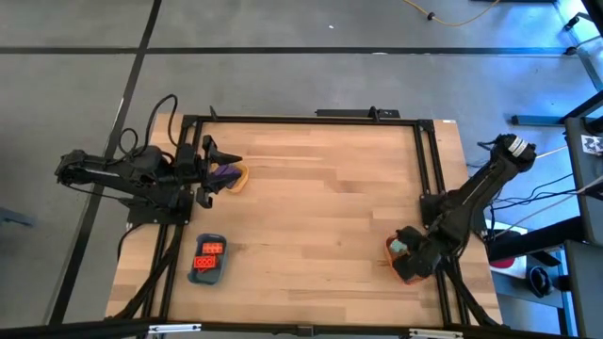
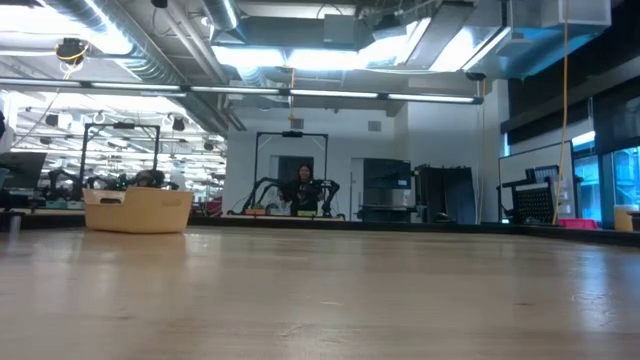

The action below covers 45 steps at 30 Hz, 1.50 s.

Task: Sort & place blocks by color
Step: Put the light blue wooden block into the orange bin, then return to Home Position

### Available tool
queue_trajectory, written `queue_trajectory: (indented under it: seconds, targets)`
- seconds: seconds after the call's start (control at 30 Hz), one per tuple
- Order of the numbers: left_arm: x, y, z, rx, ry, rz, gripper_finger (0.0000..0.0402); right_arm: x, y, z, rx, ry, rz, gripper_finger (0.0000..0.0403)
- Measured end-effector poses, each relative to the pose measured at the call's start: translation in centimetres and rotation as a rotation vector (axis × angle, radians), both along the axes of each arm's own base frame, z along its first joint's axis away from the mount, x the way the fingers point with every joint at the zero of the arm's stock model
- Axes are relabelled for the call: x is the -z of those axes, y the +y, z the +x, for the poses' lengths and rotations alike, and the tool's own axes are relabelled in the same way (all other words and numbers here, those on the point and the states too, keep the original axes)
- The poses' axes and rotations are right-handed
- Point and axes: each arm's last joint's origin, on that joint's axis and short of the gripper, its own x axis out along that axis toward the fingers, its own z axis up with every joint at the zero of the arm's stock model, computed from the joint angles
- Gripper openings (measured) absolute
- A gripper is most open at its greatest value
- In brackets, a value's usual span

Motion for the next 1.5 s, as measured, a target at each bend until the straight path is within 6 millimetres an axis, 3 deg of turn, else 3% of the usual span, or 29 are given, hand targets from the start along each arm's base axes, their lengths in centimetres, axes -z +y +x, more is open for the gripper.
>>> queue_trajectory:
  seconds: [0.17, 0.43, 0.6, 0.73, 0.83, 0.97, 1.1, 1.3, 1.5]
  targets:
    - [0.0, 0.1, 0.0, -0.021, 0.001, -0.005, 0.0204, 2.3, -0.9, -0.6, 0.128, 0.057, -0.045, 0.0135]
    - [0.0, 0.1, 0.0, -0.024, -0.001, -0.006, 0.0204, 2.8, -1.2, -0.8, 0.157, 0.055, -0.069, 0.0216]
    - [0.0, 0.1, 0.0, -0.024, -0.001, -0.006, 0.0204, 2.3, -1.0, -0.7, 0.121, 0.048, -0.065, 0.0239]
    - [0.0, 0.1, 0.0, -0.024, -0.002, -0.007, 0.0204, 0.0, -0.7, -0.4, 0.043, 0.024, -0.059, 0.0242]
    - [0.0, 0.1, 0.0, -0.014, -0.008, -0.046, 0.0204, -3.1, -0.6, -0.2, -0.006, -0.037, -0.090, 0.0243]
    - [0.0, 0.0, 0.0, 0.020, -0.020, -0.127, 0.0204, -8.4, -0.5, 1.0, -0.029, -0.361, -0.191, 0.0244]
    - [0.0, -0.1, 0.0, 0.078, -0.025, -0.174, 0.0204, -12.5, -1.5, 3.2, 0.017, -0.697, -0.409, 0.0244]
    - [-0.1, -0.1, -0.1, 0.103, -0.028, -0.192, 0.0204, -15.2, -4.4, 6.9, 0.014, -0.905, -0.699, 0.0240]
    - [-0.3, 0.0, -1.1, 0.086, -0.044, -0.199, 0.0204, -17.4, -8.2, 10.3, -0.101, -1.064, -0.799, 0.0230]
